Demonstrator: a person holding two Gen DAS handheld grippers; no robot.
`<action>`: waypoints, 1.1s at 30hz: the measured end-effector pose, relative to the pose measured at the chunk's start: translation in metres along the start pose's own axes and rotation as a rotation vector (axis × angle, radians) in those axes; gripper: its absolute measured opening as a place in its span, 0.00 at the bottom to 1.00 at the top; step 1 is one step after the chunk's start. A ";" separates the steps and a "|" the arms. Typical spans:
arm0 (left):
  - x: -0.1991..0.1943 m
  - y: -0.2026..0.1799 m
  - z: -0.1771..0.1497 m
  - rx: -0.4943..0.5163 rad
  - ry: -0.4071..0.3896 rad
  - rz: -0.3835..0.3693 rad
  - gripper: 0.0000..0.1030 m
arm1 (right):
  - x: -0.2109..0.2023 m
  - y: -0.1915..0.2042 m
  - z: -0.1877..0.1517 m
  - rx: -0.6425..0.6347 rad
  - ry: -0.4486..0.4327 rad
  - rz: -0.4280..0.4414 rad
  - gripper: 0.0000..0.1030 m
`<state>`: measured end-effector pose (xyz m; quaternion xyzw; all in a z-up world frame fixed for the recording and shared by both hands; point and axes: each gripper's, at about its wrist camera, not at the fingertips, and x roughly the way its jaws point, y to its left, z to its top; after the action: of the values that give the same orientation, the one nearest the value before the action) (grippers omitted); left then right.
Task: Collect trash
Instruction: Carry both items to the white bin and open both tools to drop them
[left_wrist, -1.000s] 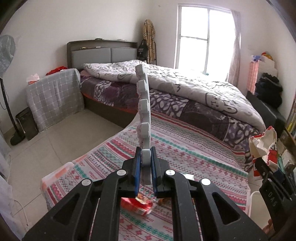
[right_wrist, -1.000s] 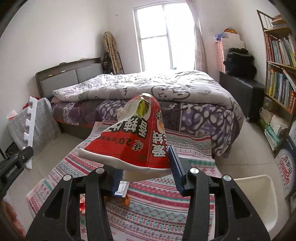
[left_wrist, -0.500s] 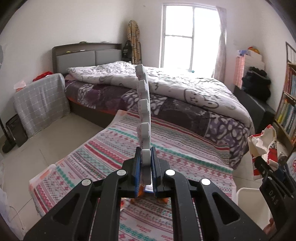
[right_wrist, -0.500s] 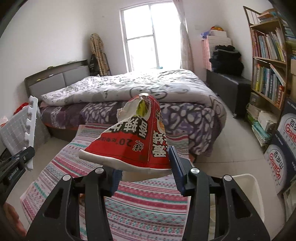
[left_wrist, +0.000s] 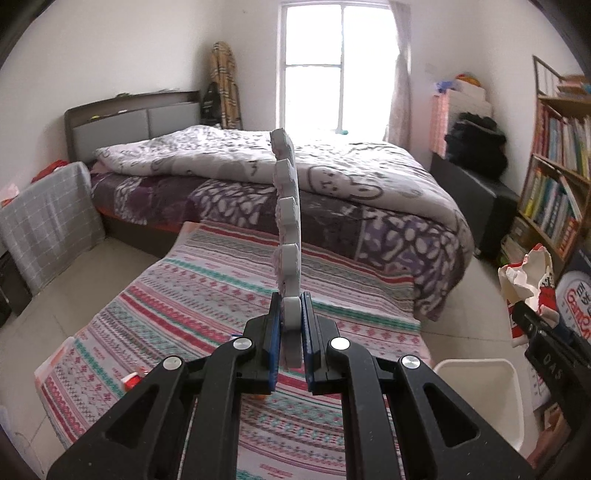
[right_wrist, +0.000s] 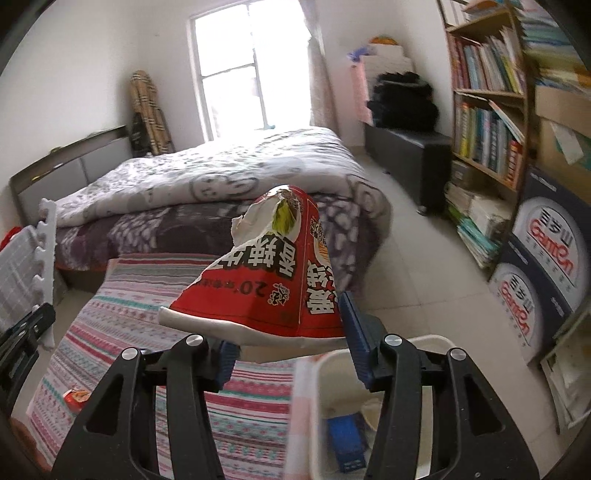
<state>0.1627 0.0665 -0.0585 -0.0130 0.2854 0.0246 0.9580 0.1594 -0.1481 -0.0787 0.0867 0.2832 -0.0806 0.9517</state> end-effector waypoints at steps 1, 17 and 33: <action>0.000 -0.006 -0.001 0.010 0.001 -0.007 0.10 | 0.002 -0.008 0.000 0.010 0.009 -0.013 0.47; 0.008 -0.090 -0.025 0.151 0.041 -0.115 0.10 | 0.005 -0.095 0.003 0.166 0.070 -0.142 0.71; 0.009 -0.166 -0.053 0.291 0.073 -0.211 0.10 | -0.013 -0.169 0.009 0.319 0.019 -0.246 0.87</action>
<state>0.1501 -0.1007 -0.1057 0.0949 0.3174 -0.1181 0.9361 0.1194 -0.3125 -0.0844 0.2019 0.2843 -0.2395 0.9061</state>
